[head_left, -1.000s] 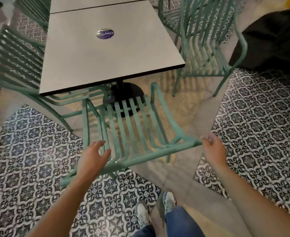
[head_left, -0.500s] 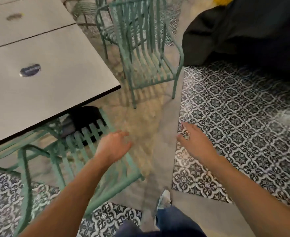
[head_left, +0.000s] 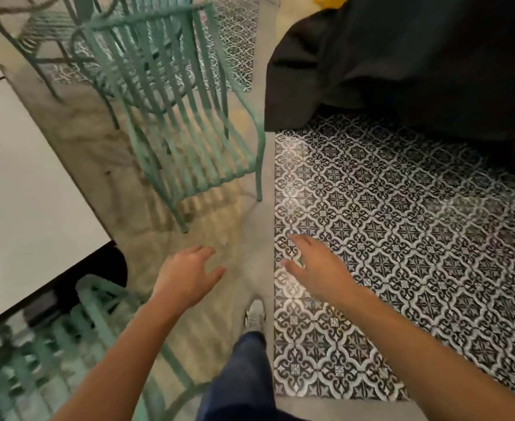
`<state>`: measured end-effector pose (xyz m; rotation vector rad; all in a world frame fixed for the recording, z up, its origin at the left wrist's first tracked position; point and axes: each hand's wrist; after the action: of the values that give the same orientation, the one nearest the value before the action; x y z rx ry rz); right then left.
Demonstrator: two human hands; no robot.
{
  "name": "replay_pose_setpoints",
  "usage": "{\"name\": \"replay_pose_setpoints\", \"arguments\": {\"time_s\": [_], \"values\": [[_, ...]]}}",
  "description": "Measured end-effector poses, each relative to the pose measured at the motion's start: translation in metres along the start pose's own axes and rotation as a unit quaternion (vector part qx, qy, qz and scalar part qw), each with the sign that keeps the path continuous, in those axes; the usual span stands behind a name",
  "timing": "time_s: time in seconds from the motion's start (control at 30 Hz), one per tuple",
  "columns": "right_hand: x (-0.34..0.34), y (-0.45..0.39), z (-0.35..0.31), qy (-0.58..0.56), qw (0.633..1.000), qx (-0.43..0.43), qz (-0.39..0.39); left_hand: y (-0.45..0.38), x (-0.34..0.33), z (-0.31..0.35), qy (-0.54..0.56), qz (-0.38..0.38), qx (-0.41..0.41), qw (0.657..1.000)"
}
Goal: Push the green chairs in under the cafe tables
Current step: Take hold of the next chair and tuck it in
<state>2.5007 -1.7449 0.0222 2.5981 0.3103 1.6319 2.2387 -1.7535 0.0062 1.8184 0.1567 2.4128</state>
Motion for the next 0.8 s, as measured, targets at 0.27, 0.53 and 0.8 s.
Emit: {"name": "replay_pose_setpoints", "arguments": {"time_s": [0.27, 0.53, 0.8], "values": [[0.068, -0.154, 0.043, -0.018, 0.998, -0.059, -0.003, -0.171, 0.031, 0.044, 0.012, 0.003, -0.003, 1.000], [0.112, -0.315, 0.122, -0.084, 0.994, -0.069, -0.003, -0.357, 0.043, 0.100, -0.028, 0.021, 0.022, 0.999], [0.172, -0.496, 0.180, -0.126, 0.991, -0.006, -0.046, -0.510, 0.060, 0.165, 0.068, 0.091, 0.173, 0.978]]}}
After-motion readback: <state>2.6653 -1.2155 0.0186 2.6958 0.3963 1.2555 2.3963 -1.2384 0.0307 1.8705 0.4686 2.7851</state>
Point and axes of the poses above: each hand's wrist, its own y-axis away from the middle knuckle, its own x-axis out of the back of the hand, z = x × y, and after that the axes turned 10 degrees about z, right-handed
